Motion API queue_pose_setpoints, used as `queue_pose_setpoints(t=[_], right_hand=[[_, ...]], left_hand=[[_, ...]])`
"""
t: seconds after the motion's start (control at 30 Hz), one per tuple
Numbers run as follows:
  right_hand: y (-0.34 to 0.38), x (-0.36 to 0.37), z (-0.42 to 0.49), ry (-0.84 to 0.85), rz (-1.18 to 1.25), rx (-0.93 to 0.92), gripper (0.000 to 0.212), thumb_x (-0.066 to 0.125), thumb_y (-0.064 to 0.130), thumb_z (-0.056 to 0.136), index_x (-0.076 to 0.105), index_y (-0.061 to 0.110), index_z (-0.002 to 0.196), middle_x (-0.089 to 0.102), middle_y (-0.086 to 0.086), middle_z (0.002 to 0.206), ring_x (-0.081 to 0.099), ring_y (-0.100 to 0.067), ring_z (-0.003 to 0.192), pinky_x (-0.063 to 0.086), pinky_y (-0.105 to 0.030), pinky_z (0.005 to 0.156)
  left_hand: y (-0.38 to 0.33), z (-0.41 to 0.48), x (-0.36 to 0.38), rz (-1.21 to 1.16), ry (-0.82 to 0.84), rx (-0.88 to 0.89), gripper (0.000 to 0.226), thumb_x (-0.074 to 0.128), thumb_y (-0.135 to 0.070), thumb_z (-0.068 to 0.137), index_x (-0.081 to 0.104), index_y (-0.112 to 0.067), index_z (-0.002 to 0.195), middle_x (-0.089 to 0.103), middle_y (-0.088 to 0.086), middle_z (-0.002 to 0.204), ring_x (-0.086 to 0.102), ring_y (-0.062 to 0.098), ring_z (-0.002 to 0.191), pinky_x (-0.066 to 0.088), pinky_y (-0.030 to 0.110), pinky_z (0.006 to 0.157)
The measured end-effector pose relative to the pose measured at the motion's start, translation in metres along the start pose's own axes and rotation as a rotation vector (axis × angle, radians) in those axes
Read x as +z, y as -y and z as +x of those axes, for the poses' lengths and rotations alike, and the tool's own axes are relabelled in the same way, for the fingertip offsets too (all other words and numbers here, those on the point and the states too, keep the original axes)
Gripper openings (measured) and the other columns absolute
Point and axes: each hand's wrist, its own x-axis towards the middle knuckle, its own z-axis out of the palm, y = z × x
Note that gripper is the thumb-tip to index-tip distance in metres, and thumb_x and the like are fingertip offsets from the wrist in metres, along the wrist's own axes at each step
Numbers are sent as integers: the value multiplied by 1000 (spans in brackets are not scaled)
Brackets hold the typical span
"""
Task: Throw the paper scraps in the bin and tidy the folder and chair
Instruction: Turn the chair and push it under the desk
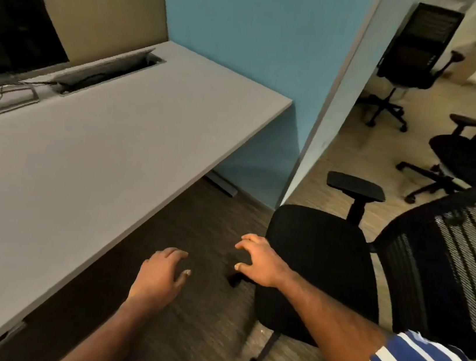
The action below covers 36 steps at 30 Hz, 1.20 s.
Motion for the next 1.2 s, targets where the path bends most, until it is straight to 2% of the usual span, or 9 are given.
queue_pose_setpoints(t=[0.23,0.4,0.53,0.73,0.9,1.1,1.2], right_hand=[[-93,-41,-72,-115,24,82,52,68,35,83,54,22,131,44,-1,144,34,-17,137,30,-31,113],[-164,-70,-131,-178,40,159,52,69,35,83,54,23,131,46,2,142,33,-15,138,30,-31,111],[-213,-88,-175,-213,-3,221,50,68,36,83,54,25,130,46,3,142,33,-14,138,29,-29,110],[-260,-112,-225,-263,-51,266,50,67,37,83,54,25,129,47,4,139,36,-14,135,28,-29,110],[-281,-140,-253,-297,-235,318,50,62,36,83,54,22,130,48,-1,139,35,-19,136,32,-41,113],[-311,-204,-283,-450,-470,432,47,63,38,81,60,17,124,55,-5,132,45,-23,128,32,-42,111],[-324,-231,-298,-472,-632,504,42,64,36,80,64,17,117,58,-6,126,45,-25,128,21,-50,117]], left_hand=[[-101,12,52,-9,113,121,47,57,-41,89,53,-27,134,60,-6,131,58,15,119,49,35,99],[-180,16,104,-64,172,178,41,60,-37,82,58,-32,123,65,-9,118,62,13,110,51,32,92],[-240,12,154,-126,243,189,47,63,-39,86,54,-30,131,62,-8,124,60,11,114,49,31,97],[-304,3,202,-48,396,256,54,59,-41,86,45,-32,138,55,-5,136,51,16,126,43,35,105],[-332,10,221,63,436,286,63,59,-42,87,35,-31,144,44,-1,147,42,22,134,38,41,110],[-353,18,249,147,517,369,69,58,-46,86,31,-27,146,39,3,149,38,28,136,36,49,108],[-358,15,268,229,624,393,77,58,-54,83,28,-26,148,38,6,149,39,33,133,36,54,106]])
